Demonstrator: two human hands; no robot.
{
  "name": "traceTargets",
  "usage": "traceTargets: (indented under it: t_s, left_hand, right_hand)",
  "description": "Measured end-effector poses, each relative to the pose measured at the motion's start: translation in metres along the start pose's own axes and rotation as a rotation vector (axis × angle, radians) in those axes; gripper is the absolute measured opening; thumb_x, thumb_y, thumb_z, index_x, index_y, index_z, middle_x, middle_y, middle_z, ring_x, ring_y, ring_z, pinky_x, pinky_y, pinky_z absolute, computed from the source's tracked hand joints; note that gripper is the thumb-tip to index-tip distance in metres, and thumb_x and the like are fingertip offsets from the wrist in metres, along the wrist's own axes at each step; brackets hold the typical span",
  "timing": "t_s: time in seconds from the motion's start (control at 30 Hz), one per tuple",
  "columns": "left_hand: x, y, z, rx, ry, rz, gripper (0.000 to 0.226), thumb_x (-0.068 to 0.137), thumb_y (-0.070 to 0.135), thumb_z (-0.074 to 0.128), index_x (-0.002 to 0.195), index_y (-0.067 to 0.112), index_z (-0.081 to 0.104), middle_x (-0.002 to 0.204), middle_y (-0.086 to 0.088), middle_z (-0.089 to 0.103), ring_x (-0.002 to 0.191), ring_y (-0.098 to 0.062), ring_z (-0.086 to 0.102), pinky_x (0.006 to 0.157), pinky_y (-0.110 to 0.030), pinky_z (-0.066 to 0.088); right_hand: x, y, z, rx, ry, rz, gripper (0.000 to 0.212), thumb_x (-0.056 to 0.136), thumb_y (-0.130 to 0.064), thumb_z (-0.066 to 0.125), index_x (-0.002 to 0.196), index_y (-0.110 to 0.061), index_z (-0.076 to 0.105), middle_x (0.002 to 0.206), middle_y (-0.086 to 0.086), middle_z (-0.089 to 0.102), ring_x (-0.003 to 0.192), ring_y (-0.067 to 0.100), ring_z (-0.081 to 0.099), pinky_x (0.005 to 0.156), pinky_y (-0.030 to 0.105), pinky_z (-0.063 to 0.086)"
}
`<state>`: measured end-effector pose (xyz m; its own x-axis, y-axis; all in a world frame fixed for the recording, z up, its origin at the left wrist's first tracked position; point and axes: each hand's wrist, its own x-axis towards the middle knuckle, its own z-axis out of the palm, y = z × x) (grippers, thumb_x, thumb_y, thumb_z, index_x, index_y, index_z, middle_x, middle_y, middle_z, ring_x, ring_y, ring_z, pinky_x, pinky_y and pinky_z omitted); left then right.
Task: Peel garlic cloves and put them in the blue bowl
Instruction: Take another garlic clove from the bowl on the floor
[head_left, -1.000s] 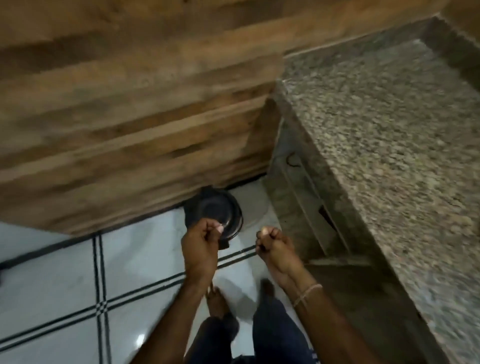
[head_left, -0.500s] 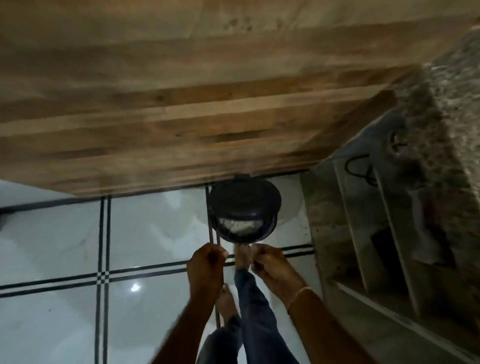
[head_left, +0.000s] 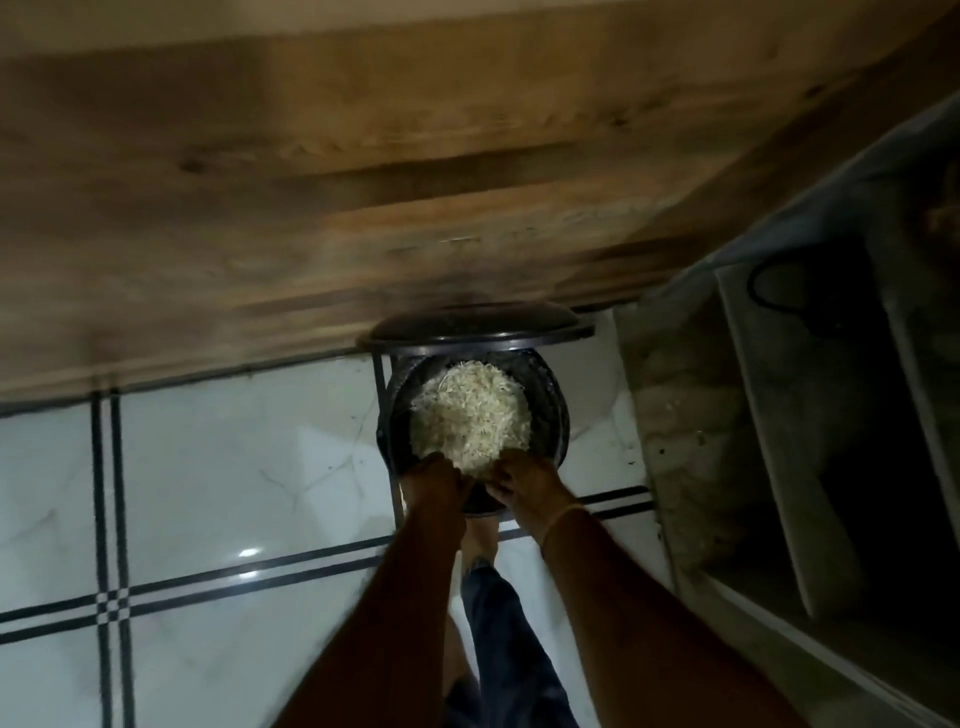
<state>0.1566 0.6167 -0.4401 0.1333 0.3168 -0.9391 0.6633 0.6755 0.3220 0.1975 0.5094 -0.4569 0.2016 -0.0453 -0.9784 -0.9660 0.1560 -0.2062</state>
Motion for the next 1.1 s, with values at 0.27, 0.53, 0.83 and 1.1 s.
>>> traceTargets:
  t_s: [0.27, 0.53, 0.83, 1.1]
  left_hand:
    - [-0.111, 0.016, -0.001, 0.803, -0.077, 0.273, 0.049, 0.11, 0.039, 0.041, 0.155, 0.019, 0.043, 0.157, -0.014, 0.047, 0.135, -0.032, 0.051, 0.108, -0.039, 0.04]
    - [-0.344, 0.022, -0.021, 1.117, -0.223, 0.852, 0.048, 0.104, 0.028, 0.059, 0.15, 0.018, 0.051, 0.151, -0.009, 0.055, 0.14, -0.028, 0.05, 0.114, -0.035, 0.04]
    - [-0.524, -0.079, 0.044, 1.329, -0.588, 1.442, 0.04, 0.1, 0.034, 0.059, 0.139, 0.026, 0.06, 0.136, 0.0, 0.063, 0.126, -0.022, 0.057, 0.103, -0.044, 0.049]
    - [-0.594, -0.218, 0.158, 1.418, -0.792, 1.504, 0.041, 0.098, 0.024, 0.06, 0.139, 0.021, 0.062, 0.14, -0.002, 0.061, 0.127, -0.024, 0.056, 0.103, -0.033, 0.044]
  right_hand:
    - [-0.161, -0.032, 0.007, 0.224, -0.308, -0.106, 0.046, 0.11, -0.038, 0.043, 0.148, -0.012, 0.051, 0.143, 0.007, 0.06, 0.129, 0.025, 0.059, 0.099, 0.038, 0.048]
    - [-0.373, 0.003, -0.127, -0.118, 0.018, -0.706, 0.025, 0.11, -0.023, 0.049, 0.129, -0.017, 0.063, 0.111, -0.016, 0.065, 0.096, -0.013, 0.063, 0.071, 0.0, 0.046]
    - [-0.474, 0.051, -0.311, -0.215, 0.503, -1.213, 0.014, 0.107, -0.034, 0.055, 0.117, -0.033, 0.065, 0.109, -0.013, 0.066, 0.102, 0.001, 0.063, 0.087, 0.032, 0.055]
    - [-0.481, 0.073, -0.488, -0.153, 0.676, -1.207, 0.036, 0.105, -0.039, 0.048, 0.131, -0.023, 0.066, 0.126, -0.009, 0.064, 0.114, 0.009, 0.063, 0.095, 0.036, 0.055]
